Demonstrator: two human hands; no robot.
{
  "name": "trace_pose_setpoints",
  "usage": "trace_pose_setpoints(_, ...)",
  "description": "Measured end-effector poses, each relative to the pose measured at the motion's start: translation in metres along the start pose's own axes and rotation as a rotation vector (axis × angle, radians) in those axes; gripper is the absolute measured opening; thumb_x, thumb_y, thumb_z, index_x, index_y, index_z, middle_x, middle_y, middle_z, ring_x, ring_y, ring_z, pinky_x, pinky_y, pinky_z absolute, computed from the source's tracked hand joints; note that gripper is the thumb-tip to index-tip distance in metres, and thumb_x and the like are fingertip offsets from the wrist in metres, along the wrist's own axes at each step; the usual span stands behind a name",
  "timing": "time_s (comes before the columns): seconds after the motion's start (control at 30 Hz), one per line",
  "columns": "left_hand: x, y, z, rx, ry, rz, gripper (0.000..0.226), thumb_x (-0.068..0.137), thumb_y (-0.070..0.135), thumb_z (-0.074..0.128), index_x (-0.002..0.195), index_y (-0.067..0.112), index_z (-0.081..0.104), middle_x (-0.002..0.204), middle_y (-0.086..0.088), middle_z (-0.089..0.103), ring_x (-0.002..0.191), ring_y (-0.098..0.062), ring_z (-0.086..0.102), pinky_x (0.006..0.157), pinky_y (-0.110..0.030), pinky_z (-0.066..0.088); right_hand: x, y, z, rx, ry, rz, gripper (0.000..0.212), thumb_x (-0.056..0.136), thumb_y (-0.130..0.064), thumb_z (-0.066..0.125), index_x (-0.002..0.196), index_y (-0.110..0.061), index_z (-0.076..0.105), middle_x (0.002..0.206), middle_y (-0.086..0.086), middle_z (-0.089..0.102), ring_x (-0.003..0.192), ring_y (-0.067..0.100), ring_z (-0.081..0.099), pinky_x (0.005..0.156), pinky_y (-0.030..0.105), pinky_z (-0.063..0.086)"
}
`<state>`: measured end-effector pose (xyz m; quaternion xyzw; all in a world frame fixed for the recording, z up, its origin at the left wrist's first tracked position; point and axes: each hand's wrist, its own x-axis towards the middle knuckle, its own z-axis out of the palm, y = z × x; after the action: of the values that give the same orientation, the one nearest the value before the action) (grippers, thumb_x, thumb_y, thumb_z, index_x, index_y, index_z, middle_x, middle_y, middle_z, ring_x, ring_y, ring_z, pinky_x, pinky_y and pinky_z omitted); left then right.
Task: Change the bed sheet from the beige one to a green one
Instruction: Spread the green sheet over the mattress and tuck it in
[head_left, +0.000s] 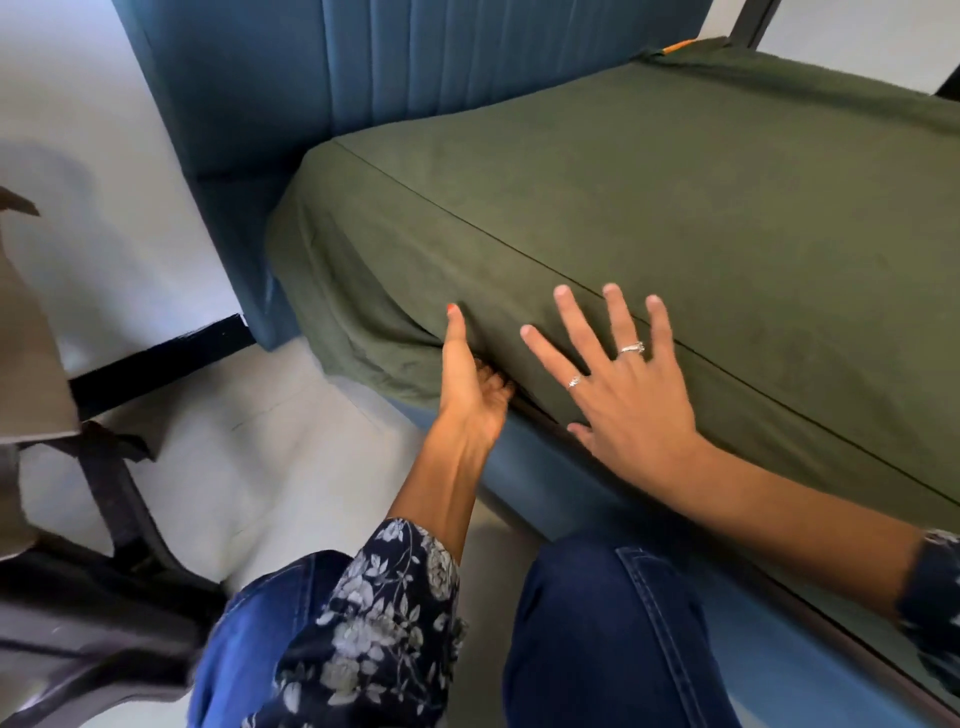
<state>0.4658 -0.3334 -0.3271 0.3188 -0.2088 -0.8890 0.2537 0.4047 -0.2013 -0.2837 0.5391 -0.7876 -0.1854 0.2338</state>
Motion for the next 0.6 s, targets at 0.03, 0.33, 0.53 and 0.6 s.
trace_pose_setpoints(0.03,0.004,0.001,0.003,-0.044,-0.042,0.007,0.077,0.086,0.067,0.046,0.135,0.007,0.051,0.132,-0.008,0.058,0.122,-0.022,0.055,0.109,-0.037,0.039,0.004,-0.005,-0.002,-0.024,-0.019,-0.008,0.117,0.067,-0.046,0.078,0.153,-0.032,0.0,0.16,0.012,-0.007,0.142,0.048,0.005,0.108,0.068,-0.003)
trace_pose_setpoints(0.33,0.031,0.032,0.003,0.271,-0.153,-0.164,0.086,0.077,0.086,0.017,0.104,0.018,0.063,0.089,-0.009,0.073,0.082,-0.023,0.07,0.072,-0.033,0.055,0.046,-0.032,-0.01,-0.311,-0.077,-0.267,0.066,0.1,-0.035,0.035,0.152,-0.022,-0.005,0.153,0.011,-0.031,0.138,0.04,-0.029,0.093,0.068,-0.028)
trace_pose_setpoints(0.53,0.041,0.093,-0.02,1.014,0.355,0.167,0.057,0.077,0.06,0.067,0.08,0.003,0.06,0.063,-0.011,0.066,0.053,-0.021,0.064,0.047,-0.028,0.056,0.058,-0.039,0.007,-0.556,-0.128,-0.592,0.051,0.103,-0.035,0.027,0.149,-0.016,0.024,0.157,0.017,0.0,0.144,0.042,-0.005,0.1,0.069,-0.019)
trace_pose_setpoints(0.6,0.038,0.102,-0.021,1.038,0.386,0.144,0.051,0.081,0.052,0.068,0.083,0.002,0.06,0.071,-0.013,0.064,0.058,-0.025,0.063,0.049,-0.028,0.056,0.063,-0.042,0.008,-0.669,-0.17,-0.645,0.055,0.102,-0.041,0.025,0.15,-0.015,0.02,0.159,0.016,-0.003,0.144,0.043,-0.007,0.102,0.071,-0.018)
